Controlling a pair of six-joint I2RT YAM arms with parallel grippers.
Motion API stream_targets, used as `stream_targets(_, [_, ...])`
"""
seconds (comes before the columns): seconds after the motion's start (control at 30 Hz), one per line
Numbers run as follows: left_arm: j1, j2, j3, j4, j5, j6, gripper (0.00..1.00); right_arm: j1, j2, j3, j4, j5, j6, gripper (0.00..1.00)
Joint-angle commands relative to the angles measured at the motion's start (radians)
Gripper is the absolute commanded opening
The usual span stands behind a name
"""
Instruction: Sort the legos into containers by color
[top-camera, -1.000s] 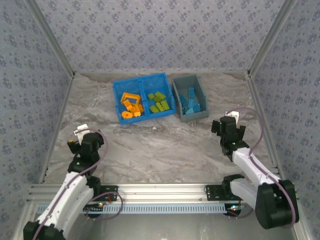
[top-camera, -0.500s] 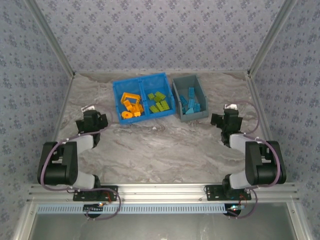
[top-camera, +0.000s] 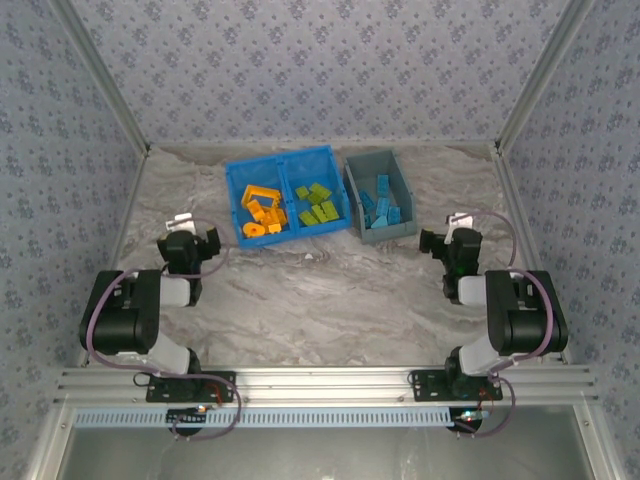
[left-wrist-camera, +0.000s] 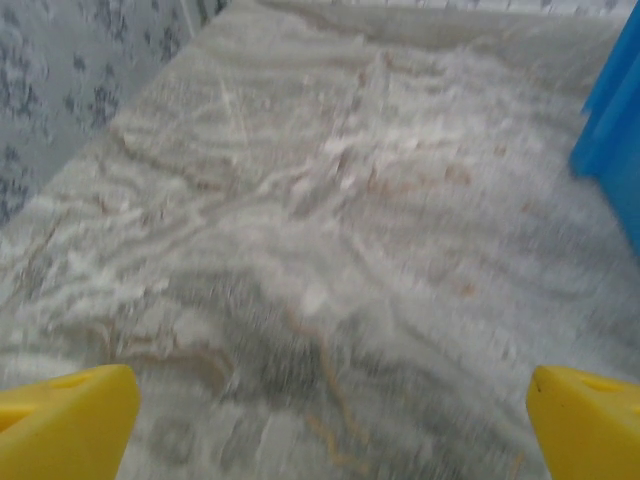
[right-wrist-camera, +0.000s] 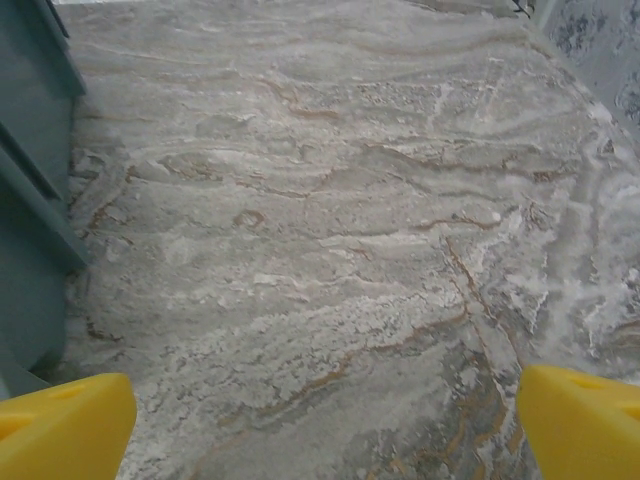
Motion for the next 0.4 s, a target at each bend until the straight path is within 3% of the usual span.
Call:
stream_targets(0.0, [0.007, -0.003, 0.017, 0.012, 0.024, 0.012, 1.0, 0.008, 0.004, 0.007, 0.05, 0.03, -0.026, 1.0])
stream_targets(0.37, [0.004, -0.002, 0.02, 0.01, 0.019, 0.014, 1.0, 0.006, 0.006, 0.007, 0.048, 0.027, -0.026, 1.0])
